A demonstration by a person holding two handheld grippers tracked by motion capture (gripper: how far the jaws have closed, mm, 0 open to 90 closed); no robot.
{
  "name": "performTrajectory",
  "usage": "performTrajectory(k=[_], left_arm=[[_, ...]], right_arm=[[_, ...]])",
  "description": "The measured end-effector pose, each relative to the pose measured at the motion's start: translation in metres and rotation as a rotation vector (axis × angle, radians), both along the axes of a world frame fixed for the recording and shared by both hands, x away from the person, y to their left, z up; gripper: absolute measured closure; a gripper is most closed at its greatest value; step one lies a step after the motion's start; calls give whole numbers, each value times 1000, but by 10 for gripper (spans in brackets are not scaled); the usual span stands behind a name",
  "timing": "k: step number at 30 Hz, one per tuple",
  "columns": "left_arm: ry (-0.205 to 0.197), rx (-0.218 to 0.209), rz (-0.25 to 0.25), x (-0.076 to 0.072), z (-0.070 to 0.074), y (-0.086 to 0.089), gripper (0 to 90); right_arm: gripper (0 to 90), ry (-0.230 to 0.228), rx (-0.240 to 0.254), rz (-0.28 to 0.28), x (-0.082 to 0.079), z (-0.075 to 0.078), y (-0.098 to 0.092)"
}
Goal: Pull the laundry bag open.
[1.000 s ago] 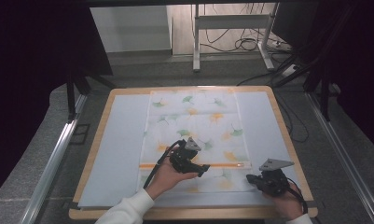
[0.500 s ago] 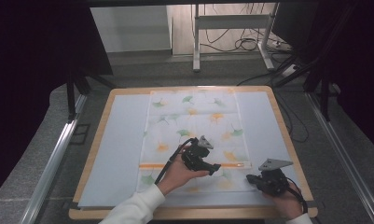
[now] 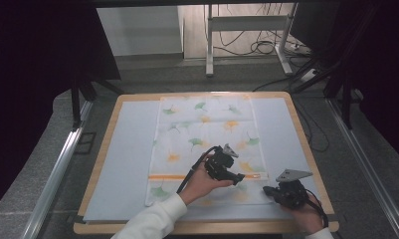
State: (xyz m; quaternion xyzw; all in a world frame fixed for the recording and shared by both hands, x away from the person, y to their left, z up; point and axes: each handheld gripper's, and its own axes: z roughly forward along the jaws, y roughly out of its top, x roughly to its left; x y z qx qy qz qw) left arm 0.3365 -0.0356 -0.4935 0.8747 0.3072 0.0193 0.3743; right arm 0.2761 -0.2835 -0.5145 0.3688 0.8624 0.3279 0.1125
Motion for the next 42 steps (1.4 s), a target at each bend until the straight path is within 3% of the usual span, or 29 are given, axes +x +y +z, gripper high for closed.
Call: performTrajectory(k=[17, 22, 26, 32, 42], left_arm=[[33, -4, -5, 10, -3, -15, 401], [56, 0, -19, 13, -9, -23, 404], [94, -21, -29, 14, -14, -33, 413], [109, -7, -59, 15, -20, -43, 483], [104, 4, -65, 18, -22, -51, 573]], right_arm=[[889, -17, 23, -41, 12, 1, -5], [889, -12, 18, -38, 14, 0, -6], [889, -13, 16, -34, 14, -1, -6], [889, -11, 20, -34, 14, -1, -6], [889, -12, 26, -33, 14, -2, -7]])
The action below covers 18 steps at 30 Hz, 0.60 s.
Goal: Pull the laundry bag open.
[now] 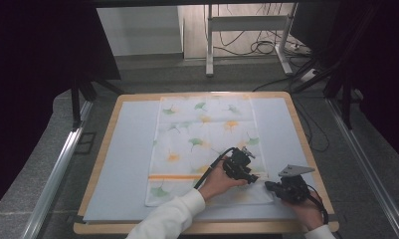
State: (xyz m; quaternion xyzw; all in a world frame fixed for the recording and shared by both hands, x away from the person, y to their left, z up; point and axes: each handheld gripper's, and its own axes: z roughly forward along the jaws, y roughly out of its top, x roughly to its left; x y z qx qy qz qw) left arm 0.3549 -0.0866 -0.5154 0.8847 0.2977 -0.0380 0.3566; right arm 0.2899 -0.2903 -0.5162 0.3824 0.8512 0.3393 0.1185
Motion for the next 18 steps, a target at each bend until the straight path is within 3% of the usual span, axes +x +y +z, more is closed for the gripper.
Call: performTrajectory(k=[3, 6, 14, 18], left_arm=[[2, 4, -17, -1, 0, -5, 611], [-44, 37, -31, -3, 0, -11, 636], [-60, 64, -44, 1, 0, -11, 761], [-98, 88, -57, -2, 1, -15, 772]], right_arm=[[889, 0, 1, 1, 0, 0, 0], [889, 3, 4, 0, 0, 0, 0], [889, 1, 2, 4, 0, 0, 0], [889, 0, 1, 5, 1, 0, -1]])
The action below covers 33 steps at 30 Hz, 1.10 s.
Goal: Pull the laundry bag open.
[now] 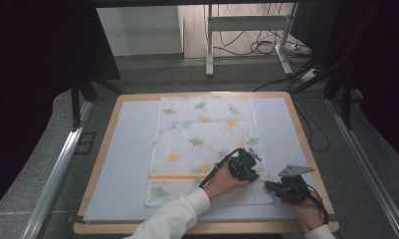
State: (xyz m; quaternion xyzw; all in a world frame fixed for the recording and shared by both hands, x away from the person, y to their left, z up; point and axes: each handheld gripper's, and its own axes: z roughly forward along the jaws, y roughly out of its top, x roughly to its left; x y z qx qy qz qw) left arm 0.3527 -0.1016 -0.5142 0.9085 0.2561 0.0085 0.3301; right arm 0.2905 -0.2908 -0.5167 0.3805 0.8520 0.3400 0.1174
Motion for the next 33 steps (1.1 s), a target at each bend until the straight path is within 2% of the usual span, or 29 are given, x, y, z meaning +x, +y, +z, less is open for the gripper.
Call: performTrajectory(k=[5, 7, 15, 19, 23, 28, 31, 32, 33], left_arm=[[-17, 9, -7, -2, 0, -1, 775], [-39, 19, -22, -3, 0, -2, 774], [-48, 23, -38, -3, 0, -2, 751], [-59, 26, -33, -3, 0, -2, 797], [-44, 20, -31, -1, 0, -1, 831], [-88, 55, -35, -6, 2, -4, 856], [-84, 58, -31, -5, 3, -4, 860], [-79, 51, -25, -4, 3, -4, 900], [-74, 45, -26, -4, 3, -4, 900]], right_arm=[[889, 0, 2, 0, 0, 0, 0], [889, -1, 0, 1, 0, 0, 0], [889, 0, 0, 0, 0, 0, 0], [889, -1, -2, -1, 0, 0, 0], [889, -1, -1, 1, 0, 0, 0], [889, 2, 1, 2, 0, 0, 0], [889, 3, 2, 2, 0, 0, 0], [889, 5, 1, 1, 0, 0, 0], [889, 2, 0, 3, 0, 0, 0]])
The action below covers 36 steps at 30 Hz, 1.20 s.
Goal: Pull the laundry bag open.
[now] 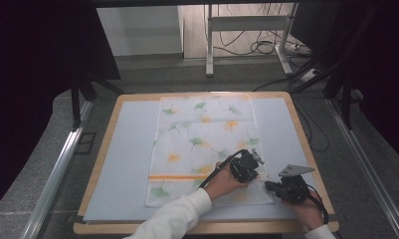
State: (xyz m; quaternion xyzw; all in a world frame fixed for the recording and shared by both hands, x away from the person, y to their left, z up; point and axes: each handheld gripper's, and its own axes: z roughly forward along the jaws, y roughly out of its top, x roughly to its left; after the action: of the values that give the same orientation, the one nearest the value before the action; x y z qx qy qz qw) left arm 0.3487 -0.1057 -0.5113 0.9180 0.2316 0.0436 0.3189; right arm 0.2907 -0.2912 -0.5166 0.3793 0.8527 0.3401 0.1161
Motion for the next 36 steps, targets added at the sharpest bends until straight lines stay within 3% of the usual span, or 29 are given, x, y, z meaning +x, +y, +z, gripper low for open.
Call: performTrajectory(k=[7, 11, 19, 22, 23, 28, 33, 36], left_arm=[[-6, 9, -10, 0, 1, -1, 900], [10, 0, -12, 0, 1, -1, 900], [41, -16, -30, 0, 0, -1, 794], [-27, 37, -60, -9, 0, -10, 739], [-43, 53, -53, -10, 1, -11, 745], [5, 31, -42, -4, 0, -8, 812], [-5, 38, -51, -5, 1, -8, 862], [23, 26, -49, -3, 1, -5, 877]], right_arm=[[889, 3, 6, -1, 0, 0, 0], [889, 1, 3, 1, 0, 0, 0], [888, 3, 5, 0, 0, 0, 0], [888, 2, 3, 0, 0, 0, 0], [889, 2, 2, 1, 0, 0, 0], [888, 0, 2, 2, 0, 0, -1], [888, 2, 5, 1, 0, 0, 0], [888, 0, 2, 2, 0, 0, -1]])
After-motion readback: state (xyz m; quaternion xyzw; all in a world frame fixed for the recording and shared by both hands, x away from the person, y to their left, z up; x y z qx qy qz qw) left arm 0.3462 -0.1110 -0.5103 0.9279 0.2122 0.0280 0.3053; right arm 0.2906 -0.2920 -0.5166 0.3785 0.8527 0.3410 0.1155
